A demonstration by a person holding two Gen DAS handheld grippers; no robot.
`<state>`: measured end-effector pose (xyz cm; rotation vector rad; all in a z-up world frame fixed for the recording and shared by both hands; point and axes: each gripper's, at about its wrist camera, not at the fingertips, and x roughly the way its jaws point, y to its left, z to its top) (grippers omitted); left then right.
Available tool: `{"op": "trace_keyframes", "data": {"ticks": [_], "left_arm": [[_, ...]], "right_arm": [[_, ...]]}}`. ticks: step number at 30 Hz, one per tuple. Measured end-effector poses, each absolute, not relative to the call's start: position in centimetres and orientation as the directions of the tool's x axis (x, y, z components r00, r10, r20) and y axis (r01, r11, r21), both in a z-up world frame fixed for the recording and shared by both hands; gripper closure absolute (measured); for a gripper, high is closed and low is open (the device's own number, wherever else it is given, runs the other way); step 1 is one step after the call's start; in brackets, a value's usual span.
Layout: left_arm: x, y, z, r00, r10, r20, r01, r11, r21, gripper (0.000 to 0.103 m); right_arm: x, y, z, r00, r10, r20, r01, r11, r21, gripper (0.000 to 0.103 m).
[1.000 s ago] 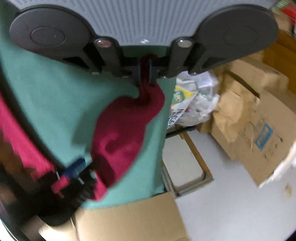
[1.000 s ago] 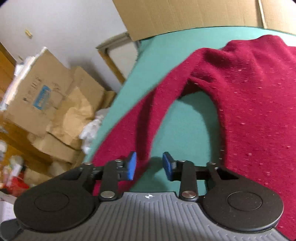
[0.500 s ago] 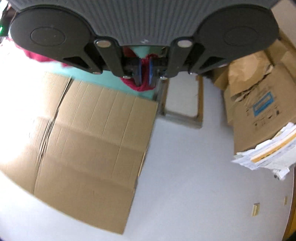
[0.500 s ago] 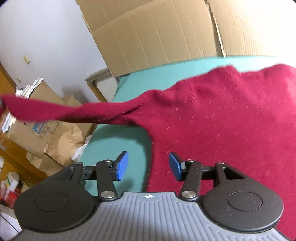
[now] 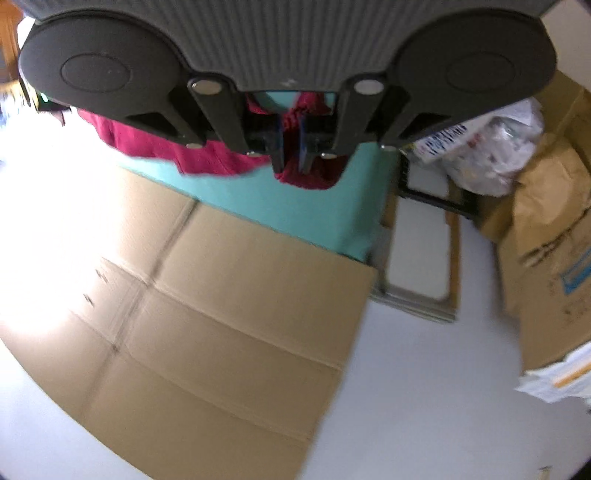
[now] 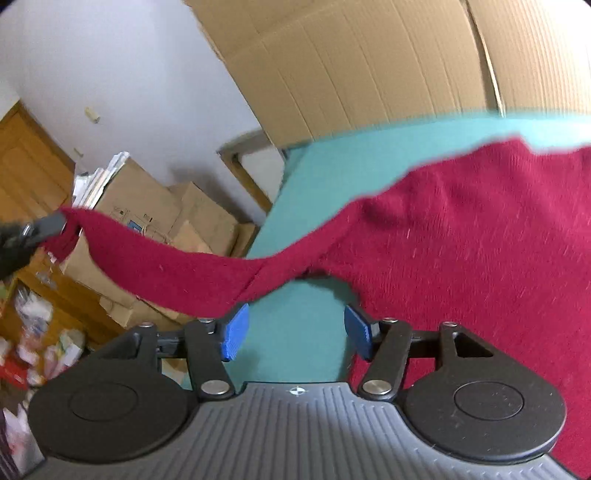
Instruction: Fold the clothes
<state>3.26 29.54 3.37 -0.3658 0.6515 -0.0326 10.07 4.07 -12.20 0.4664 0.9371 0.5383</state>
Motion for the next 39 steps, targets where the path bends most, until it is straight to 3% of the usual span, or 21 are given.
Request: {"op": "trace_keyframes", "data": {"ticks": [4, 8, 10, 12, 15, 20, 21, 22, 23, 24, 25, 29, 32, 39], "left_arm": [[1.5, 27.6, 2.3, 0.795, -0.137, -0.592, -0.065, 0.95, -0.306, 0.099], [1.2, 27.2, 1.0, 0.78, -0.097, -0.618, -0.079, 0.965, -0.251, 0.099], [1.2, 27.0, 0.9, 0.78, -0.09, -0.619, -0.069, 0.971, -0.228, 0.099], [1.2, 26.7, 1.0, 0.783, -0.098, -0.614, -0.05, 0.974, -0.219, 0.099], [1.0, 26.2, 1.6, 0.788, -0.13, -0.602, -0.013, 0.974, -0.227, 0.098], [0.2, 25.7, 2.5, 0.795, -0.155, -0.587, 0.025, 0.974, -0.224, 0.098], [-0.1, 25.7, 2.6, 0.798, -0.159, -0.582, 0.031, 0.974, -0.224, 0.097], [-0.3, 25.8, 2.7, 0.802, -0.157, -0.577, 0.033, 0.975, -0.22, 0.095], [-0.6, 26.0, 2.8, 0.807, -0.149, -0.571, 0.031, 0.977, -0.211, 0.09], [-0.9, 26.3, 2.8, 0.815, -0.13, -0.565, 0.021, 0.98, -0.195, 0.075], [-1.3, 26.7, 2.7, 0.823, -0.109, -0.558, 0.008, 0.984, -0.179, 0.07], [-2.2, 28.0, 1.0, 0.819, -0.014, -0.574, -0.036, 0.997, -0.075, 0.07], [-2.1, 27.8, -1.7, 0.771, -0.016, -0.637, 0.006, 1.0, -0.019, 0.07], [0.5, 22.9, -7.1, 0.648, -0.181, -0.74, 0.166, 0.981, -0.095, 0.07]], "right_arm": [[10.1, 4.9, -14.5, 0.422, 0.654, -0.627, -0.082, 0.717, 0.693, 0.044], [6.3, 7.5, -11.9, 0.503, 0.559, -0.659, -0.316, 0.829, 0.462, 0.043], [4.6, 8.7, -11.1, 0.477, 0.592, -0.65, -0.395, 0.805, 0.443, 0.044], [2.7, 10.4, -9.9, 0.535, 0.575, -0.619, -0.464, 0.812, 0.354, 0.04], [1.1, 13.7, -8.8, 0.62, 0.574, -0.535, -0.553, 0.803, 0.221, 0.026], [1.7, 17.5, -9.4, 0.707, 0.544, -0.452, -0.554, 0.823, 0.126, 0.027], [2.3, 17.5, -9.7, 0.707, 0.536, -0.462, -0.541, 0.83, 0.137, 0.037], [3.0, 17.2, -10.1, 0.69, 0.536, -0.487, -0.528, 0.832, 0.167, 0.078], [3.9, 16.7, -10.4, 0.67, 0.537, -0.511, -0.51, 0.835, 0.208, 0.099], [5.0, 15.8, -10.6, 0.658, 0.539, -0.525, -0.48, 0.838, 0.259, 0.096], [5.6, 14.6, -10.5, 0.67, 0.528, -0.521, -0.446, 0.848, 0.285, 0.096], [6.5, 8.9, -8.7, 0.734, 0.472, -0.488, -0.382, 0.881, 0.278, 0.096], [6.4, 4.8, -7.2, 0.769, 0.425, -0.478, -0.358, 0.905, 0.229, 0.096], [6.9, -1.3, -3.6, 0.881, 0.29, -0.375, -0.234, 0.954, 0.187, 0.096]]}}
